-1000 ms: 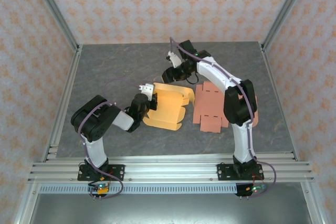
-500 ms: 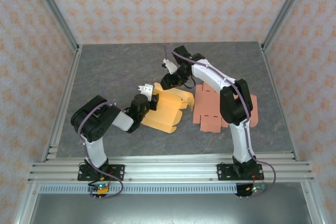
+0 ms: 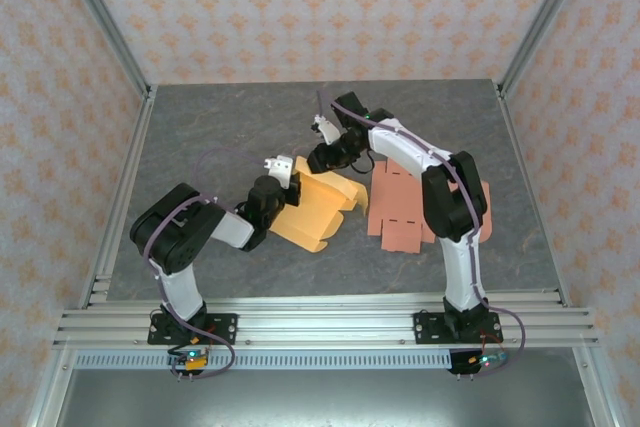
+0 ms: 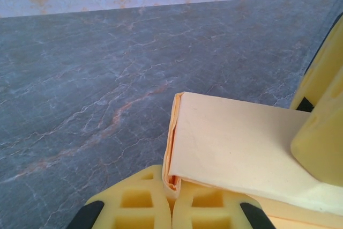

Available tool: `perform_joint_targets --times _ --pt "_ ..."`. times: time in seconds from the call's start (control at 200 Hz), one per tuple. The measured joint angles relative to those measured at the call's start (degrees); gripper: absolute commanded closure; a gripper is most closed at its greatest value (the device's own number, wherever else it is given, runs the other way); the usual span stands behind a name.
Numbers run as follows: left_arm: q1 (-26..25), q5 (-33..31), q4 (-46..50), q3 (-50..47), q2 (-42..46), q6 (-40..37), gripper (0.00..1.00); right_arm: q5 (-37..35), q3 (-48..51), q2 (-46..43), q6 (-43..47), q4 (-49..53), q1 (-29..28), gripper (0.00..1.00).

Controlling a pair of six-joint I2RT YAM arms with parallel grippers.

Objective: Fold the paper box

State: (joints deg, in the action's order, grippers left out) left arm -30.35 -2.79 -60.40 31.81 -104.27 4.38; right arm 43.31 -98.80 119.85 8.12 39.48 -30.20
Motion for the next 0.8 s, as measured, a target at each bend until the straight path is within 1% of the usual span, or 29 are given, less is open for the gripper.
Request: perform_joint_targets --times 0.145,0.185,0.26,0.31,0.37,0.516,0.661,0.801 --pt "0.0 0.0 -2.9 0.2 -1.8 -0.1 1.00 0.0 2.3 -0.9 -2.7 -3.3 0.1 0.57" --pt "0.0 0.0 -3.1 0.3 -2.0 -0.2 0.95 0.0 2.7 -1.1 -3.2 -3.9 0.2 0.57" --pt "0.0 0.0 -3.1 0.3 -2.0 -0.2 0.82 -0.2 2.8 -1.2 -3.7 -4.2 0.2 0.58" --pt "0.0 0.0 -3.0 0.3 -2.1 -0.4 0.78 -0.2 2.8 -1.2 -3.6 -4.1 0.2 0.58" --pt "0.1 0.1 -2.4 0.3 -2.3 -0.1 0.76 -0.2 2.7 -1.2 -3.6 -3.6 0.1 0.58" --pt "0.4 0.5 -1.1 0.3 -2.5 0.2 0.77 0.3 2.3 -1.2 -3.3 -2.5 0.0 0.59" --pt "0.8 0.8 -0.4 0.5 -3.0 0.2 0.88 1.4 1.7 -1.1 -2.1 -1.1 0.0 0.60" --pt "0.8 1.9 1.2 1.7 -3.1 -0.1 0.94 1.5 1.5 -1.0 -1.4 -1.1 0.2 0.59"
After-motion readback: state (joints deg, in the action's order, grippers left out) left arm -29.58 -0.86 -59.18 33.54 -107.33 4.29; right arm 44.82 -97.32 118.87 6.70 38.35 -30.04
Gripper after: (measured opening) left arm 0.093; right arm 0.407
